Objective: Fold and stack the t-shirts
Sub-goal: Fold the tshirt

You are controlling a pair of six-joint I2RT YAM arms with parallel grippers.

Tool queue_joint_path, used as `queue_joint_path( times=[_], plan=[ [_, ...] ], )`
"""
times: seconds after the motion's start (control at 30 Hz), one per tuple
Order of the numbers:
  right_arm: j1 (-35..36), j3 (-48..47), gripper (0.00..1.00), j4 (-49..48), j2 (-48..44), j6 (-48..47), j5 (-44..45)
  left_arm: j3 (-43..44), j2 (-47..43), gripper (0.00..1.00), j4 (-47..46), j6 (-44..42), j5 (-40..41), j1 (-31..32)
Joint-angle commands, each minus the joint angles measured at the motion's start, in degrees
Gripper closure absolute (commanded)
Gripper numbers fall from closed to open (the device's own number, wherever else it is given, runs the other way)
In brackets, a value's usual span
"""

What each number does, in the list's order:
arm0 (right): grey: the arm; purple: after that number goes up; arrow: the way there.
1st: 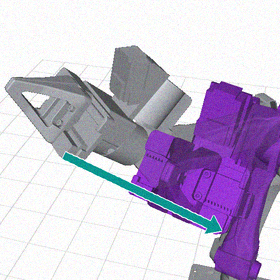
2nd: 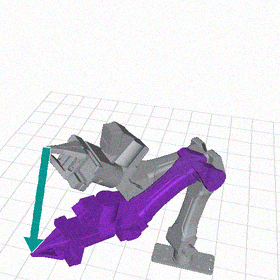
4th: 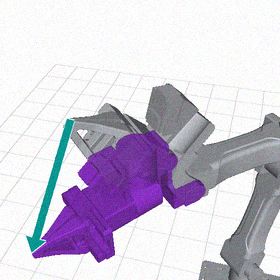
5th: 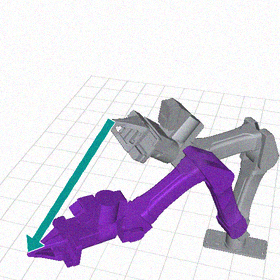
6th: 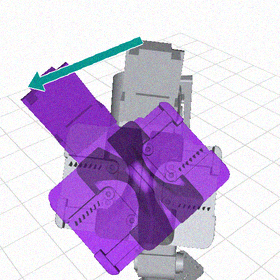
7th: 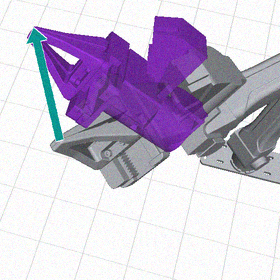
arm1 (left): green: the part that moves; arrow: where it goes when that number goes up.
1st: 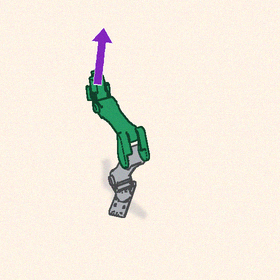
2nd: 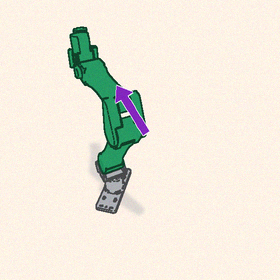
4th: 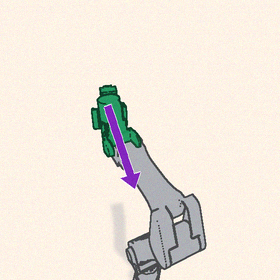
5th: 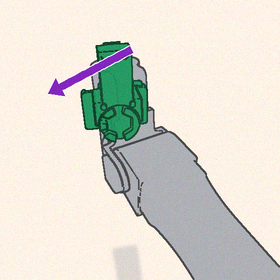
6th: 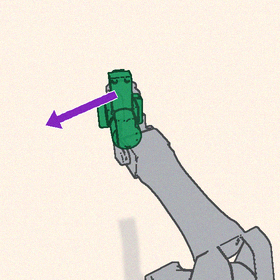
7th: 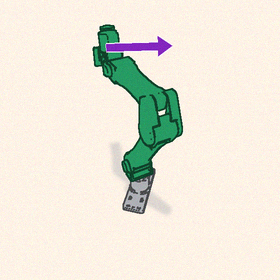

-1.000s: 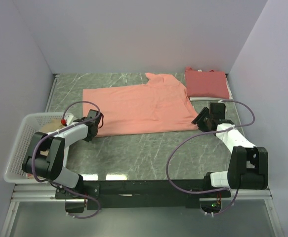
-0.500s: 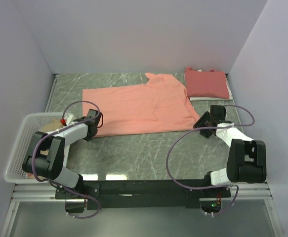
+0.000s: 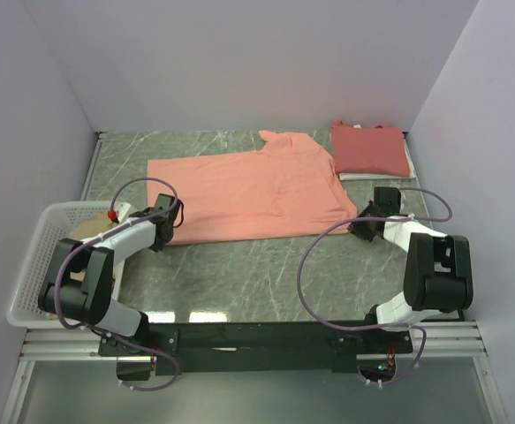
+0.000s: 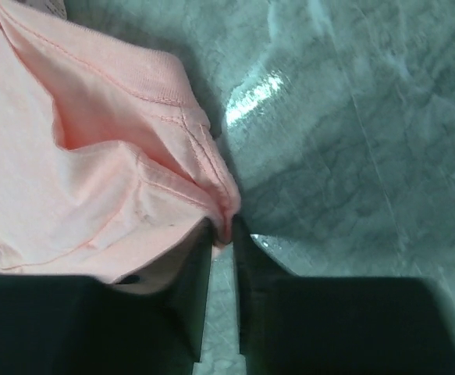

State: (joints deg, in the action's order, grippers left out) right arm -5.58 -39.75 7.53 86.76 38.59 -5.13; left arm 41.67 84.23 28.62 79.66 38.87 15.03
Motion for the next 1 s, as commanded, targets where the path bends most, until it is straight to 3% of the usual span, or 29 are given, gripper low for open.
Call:
queue_joint_path(
  times=[0.0, 0.03, 0.07, 0.67, 0.97],
  plan=[
    [-0.39, -1.12, 0.88, -1.64, 1.74, 0.87, 0.64, 2.01, -1.7, 0.99, 1.35, -1.43, 0.5, -0.35],
    [-0.39, -1.38, 0.98, -0.94, 1.48, 0.79, 0.73, 2.19, -1.87, 0.99, 1.78, -1.7, 0.5, -0.35],
    [-0.31, -1.39, 1.0, -0.59, 1.05, 0.61, 0.82, 2.19, -2.39, 0.99, 1.96, -1.87, 0.59, -0.35],
    [-3.9, 4.67, 1.0, 14.87, -21.71, 1.14, 2.58, -1.24, -15.3, 0.99, 10.57, -1.61, -0.73, -0.26],
    [-4.26, 8.02, 1.0, 29.02, -40.68, 5.62, 6.17, -6.51, -23.05, 0.99, 15.67, 1.72, -3.1, 0.53]
  ],
)
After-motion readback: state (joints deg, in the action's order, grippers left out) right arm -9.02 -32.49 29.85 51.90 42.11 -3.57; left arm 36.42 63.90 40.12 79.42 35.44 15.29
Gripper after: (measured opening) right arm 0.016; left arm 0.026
